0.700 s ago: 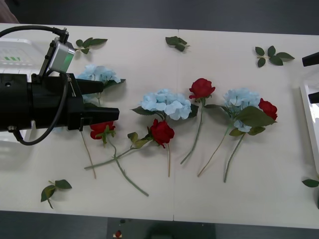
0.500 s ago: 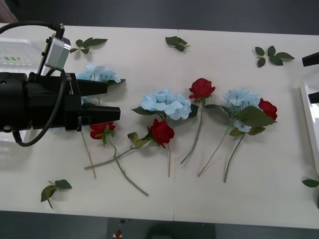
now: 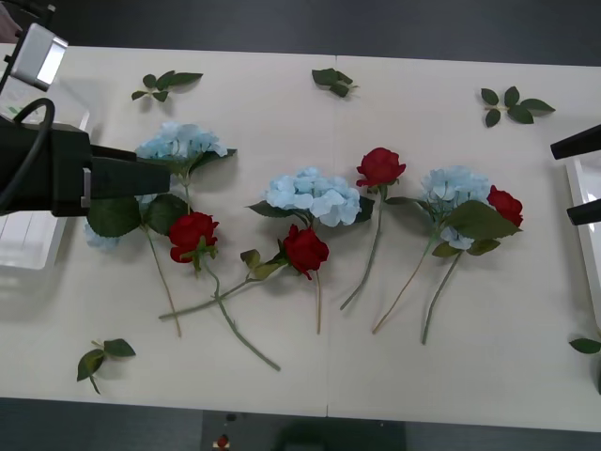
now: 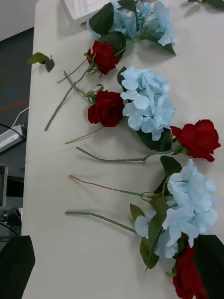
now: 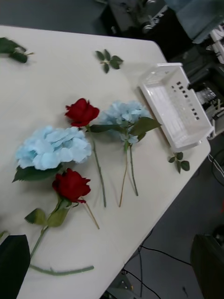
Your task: Put the red flowers into the right box and the blue flowers into the left box
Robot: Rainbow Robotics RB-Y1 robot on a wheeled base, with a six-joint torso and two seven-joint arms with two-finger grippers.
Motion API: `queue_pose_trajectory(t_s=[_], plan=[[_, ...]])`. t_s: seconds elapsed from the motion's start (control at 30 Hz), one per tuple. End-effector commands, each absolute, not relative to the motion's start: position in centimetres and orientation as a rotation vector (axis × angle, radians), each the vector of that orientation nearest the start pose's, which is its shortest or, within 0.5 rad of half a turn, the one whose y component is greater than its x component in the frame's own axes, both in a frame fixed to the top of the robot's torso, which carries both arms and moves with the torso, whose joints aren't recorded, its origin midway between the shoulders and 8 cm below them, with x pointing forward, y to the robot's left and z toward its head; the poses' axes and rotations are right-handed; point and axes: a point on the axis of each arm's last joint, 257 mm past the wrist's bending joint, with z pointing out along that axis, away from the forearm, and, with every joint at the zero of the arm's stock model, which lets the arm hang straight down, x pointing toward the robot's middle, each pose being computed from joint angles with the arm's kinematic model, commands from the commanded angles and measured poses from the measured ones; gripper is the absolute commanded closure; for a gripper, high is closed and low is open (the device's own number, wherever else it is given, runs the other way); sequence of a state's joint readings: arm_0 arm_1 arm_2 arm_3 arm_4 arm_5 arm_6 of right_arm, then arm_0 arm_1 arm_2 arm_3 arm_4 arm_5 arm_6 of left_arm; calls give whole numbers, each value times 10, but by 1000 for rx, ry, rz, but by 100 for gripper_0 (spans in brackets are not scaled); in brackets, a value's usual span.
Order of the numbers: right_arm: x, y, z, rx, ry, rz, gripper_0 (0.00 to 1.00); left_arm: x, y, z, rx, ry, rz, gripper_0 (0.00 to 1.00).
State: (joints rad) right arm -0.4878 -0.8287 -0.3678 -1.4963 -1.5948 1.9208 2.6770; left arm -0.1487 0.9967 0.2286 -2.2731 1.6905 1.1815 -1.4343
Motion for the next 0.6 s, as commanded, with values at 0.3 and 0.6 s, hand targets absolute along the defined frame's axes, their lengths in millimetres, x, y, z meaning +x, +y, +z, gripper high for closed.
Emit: queue_pose_trajectory(t_s=[0.3, 0.6], plan=[[418, -331, -97, -966, 2345, 616, 0, 380, 211, -57, 155, 2331, -759, 0], [427, -365, -119, -450, 2612, 569, 0, 386, 248, -97, -163, 2413, -683, 0]])
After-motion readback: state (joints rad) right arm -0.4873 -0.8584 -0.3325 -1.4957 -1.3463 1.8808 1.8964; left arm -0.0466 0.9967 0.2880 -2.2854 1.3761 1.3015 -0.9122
